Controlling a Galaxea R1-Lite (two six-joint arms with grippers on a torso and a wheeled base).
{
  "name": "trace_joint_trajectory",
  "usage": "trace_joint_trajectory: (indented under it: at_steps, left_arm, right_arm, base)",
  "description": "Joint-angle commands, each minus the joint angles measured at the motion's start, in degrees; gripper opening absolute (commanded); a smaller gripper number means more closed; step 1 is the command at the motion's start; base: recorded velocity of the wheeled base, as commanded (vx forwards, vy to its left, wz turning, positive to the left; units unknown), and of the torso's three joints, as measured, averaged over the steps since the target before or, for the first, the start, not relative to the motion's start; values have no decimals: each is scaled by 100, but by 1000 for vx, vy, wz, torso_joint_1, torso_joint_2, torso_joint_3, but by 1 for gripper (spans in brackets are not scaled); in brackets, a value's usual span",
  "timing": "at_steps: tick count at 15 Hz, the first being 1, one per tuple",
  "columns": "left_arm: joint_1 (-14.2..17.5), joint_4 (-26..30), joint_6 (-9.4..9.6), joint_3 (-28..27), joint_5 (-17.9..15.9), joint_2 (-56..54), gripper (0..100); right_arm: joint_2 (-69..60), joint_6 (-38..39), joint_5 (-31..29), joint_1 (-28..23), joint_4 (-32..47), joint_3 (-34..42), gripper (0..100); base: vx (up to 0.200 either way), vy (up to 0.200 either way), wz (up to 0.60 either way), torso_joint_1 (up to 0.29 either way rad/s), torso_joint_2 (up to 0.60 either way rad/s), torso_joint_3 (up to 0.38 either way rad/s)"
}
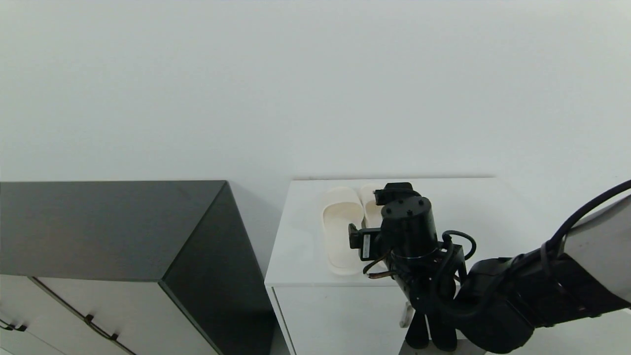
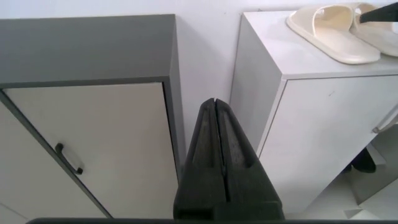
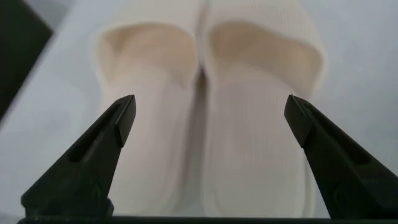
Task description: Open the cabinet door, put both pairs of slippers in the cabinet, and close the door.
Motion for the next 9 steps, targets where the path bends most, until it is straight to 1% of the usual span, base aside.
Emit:
trace_joint_trajectory:
  at_steps: [1, 4, 8, 9]
  left_arm:
    - [1, 0, 1, 2, -2, 0, 0]
    - [1, -9, -7, 2, -2, 9, 0]
    - [1, 0, -7, 2, -2, 0, 0]
    - [1, 0, -7, 2, -2, 0, 0]
  right_arm:
    - [208, -125, 57, -48, -125, -116, 100]
    - [463, -177, 233, -144, -125, -344, 100]
    - [946, -168, 286, -338, -143, -819, 100]
    - [1051, -177, 382, -355, -222, -977, 100]
  base:
    - [0, 0, 0, 0, 0, 0]
    - [0, 0, 0, 0, 0, 0]
    - [0, 0, 0, 0, 0, 0]
    - [0, 0, 0, 0, 0, 0]
